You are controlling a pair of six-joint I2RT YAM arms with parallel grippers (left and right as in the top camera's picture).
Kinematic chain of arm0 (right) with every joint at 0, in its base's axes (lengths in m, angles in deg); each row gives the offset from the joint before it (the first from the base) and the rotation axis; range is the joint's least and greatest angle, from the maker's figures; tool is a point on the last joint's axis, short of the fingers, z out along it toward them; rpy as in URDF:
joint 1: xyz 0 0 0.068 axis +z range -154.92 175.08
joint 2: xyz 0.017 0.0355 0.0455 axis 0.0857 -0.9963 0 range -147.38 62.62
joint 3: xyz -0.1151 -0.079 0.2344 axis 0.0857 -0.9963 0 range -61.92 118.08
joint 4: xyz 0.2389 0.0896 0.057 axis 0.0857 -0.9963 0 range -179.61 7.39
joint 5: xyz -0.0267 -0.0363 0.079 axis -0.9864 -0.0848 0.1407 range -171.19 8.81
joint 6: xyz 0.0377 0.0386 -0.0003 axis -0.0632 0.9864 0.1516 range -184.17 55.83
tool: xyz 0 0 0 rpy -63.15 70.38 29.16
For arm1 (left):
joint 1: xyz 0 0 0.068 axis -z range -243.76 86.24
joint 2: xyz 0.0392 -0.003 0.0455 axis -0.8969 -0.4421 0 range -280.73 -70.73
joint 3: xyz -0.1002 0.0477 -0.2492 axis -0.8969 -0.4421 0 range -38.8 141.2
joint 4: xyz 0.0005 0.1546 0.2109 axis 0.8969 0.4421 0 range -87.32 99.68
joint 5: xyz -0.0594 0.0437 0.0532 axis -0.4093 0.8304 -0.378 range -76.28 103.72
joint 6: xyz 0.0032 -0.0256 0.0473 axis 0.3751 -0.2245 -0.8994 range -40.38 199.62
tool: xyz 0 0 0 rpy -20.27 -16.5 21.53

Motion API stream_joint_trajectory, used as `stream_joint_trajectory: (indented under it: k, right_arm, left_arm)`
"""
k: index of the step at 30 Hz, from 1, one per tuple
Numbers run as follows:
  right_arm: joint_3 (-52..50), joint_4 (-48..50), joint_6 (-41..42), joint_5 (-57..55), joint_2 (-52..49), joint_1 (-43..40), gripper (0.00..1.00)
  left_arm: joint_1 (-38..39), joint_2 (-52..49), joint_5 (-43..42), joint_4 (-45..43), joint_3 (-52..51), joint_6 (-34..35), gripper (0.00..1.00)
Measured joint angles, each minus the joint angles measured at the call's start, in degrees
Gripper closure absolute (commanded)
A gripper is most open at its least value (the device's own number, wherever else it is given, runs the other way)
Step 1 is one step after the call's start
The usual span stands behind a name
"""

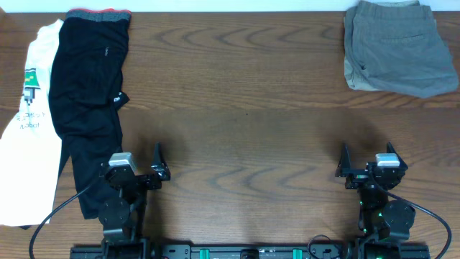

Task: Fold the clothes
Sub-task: 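Move both grippers forward toward the clothes at the table's top edge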

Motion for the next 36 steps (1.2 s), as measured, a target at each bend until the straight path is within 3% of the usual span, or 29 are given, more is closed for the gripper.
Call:
stream_joint_trajectory:
  k: [20, 36]
  right_arm:
    - [0.0, 0.8, 0.4, 0.7, 0.0, 0.0, 0.01]
    - [0.0, 13.3, 0.3, 2.0, -0.3, 0.0, 0.01]
  left_arm:
    - [0.0, 0.0, 0.0, 0.0, 0.0, 0.0, 0.02]
    - [0.0, -4.8, -0.2, 1.5, 2.8, -1.8, 0.02]
